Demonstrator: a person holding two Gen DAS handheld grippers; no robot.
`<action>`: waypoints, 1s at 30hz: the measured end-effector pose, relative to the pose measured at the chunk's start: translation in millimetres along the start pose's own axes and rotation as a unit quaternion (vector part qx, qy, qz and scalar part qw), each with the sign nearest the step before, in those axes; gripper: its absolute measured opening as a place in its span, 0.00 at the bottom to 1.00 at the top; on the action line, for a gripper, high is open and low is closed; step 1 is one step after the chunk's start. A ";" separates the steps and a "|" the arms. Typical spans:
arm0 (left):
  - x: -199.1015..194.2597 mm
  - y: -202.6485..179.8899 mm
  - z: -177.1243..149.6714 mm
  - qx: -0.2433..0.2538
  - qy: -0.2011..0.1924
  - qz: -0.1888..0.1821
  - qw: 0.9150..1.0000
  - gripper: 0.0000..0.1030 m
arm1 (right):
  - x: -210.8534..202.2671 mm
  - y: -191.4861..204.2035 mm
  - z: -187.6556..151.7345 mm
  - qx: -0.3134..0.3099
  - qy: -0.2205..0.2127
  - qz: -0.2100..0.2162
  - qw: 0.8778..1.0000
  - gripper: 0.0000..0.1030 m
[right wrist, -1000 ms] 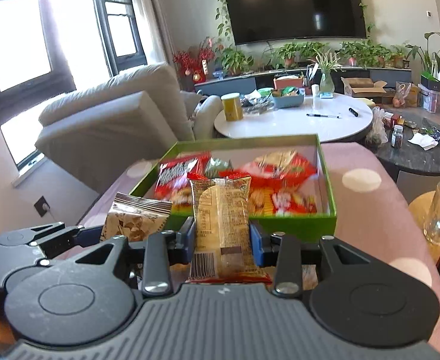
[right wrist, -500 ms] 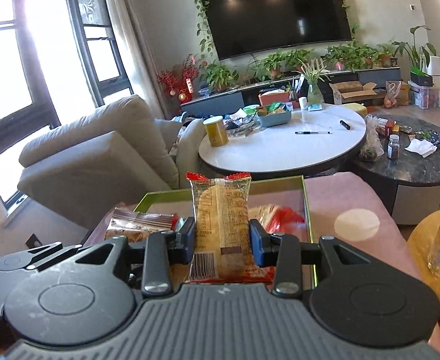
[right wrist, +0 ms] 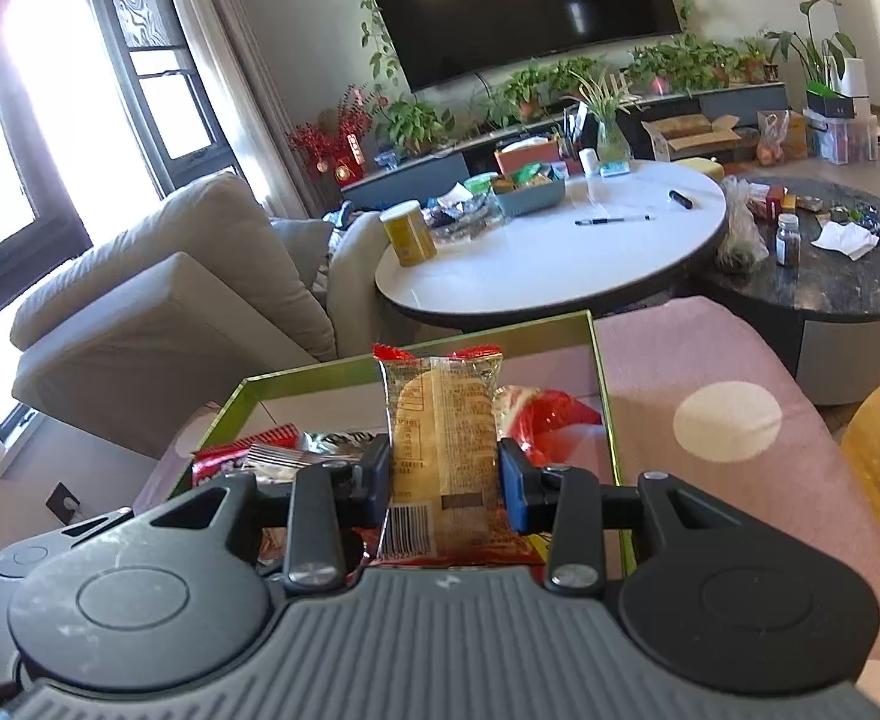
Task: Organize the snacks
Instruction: 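Release the bread roll and beige snack bag into the green box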
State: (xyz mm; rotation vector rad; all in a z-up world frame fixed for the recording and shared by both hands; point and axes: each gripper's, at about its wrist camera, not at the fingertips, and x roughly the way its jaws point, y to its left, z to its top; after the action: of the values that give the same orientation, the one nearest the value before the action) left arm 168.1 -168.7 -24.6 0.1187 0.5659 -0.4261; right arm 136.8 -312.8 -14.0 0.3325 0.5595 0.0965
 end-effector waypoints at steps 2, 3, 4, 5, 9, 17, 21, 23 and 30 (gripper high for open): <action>1.1 -3.4 -2.3 0.009 -0.003 0.004 1.000 0.63 | 1.7 -1.0 -1.0 -0.001 0.001 -0.004 1.000 0.62; 0.7 -4.1 -3.3 0.012 -0.003 0.007 1.000 0.64 | 2.2 -1.0 -1.8 0.000 0.002 -0.006 1.000 0.62; -1.2 -4.7 -3.6 0.011 -0.004 0.008 1.000 0.67 | 2.6 -1.8 -2.1 0.002 0.003 -0.009 1.000 0.62; -3.1 -3.8 -4.0 0.009 -0.006 0.007 1.000 0.68 | 3.0 -3.5 -1.9 0.006 0.007 -0.009 1.000 0.62; -10.0 1.6 -3.7 -0.002 -0.013 0.011 1.000 0.71 | -0.5 -7.6 -0.3 0.020 0.009 -0.004 1.000 0.63; -32.0 16.0 -13.8 -0.027 -0.018 0.026 0.999 0.76 | -9.2 -8.5 -1.2 0.028 0.005 0.006 1.000 0.63; -46.1 24.1 -21.8 -0.033 -0.024 0.040 0.998 0.79 | -15.9 -10.6 -2.3 0.032 0.001 0.006 0.999 0.63; -52.0 27.2 -26.5 -0.036 -0.024 0.046 0.998 0.79 | -20.2 -10.1 -4.0 0.033 0.001 0.007 0.999 0.63; -68.2 36.0 -44.9 -0.049 -0.014 0.055 0.997 0.82 | -44.2 -15.4 -16.2 0.031 -0.001 0.003 1.000 0.63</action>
State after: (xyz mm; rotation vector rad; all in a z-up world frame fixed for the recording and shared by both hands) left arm 109.3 -101.6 -25.5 0.0486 0.5482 -0.2929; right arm 90.7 -330.7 -9.8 0.3944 0.5596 0.0846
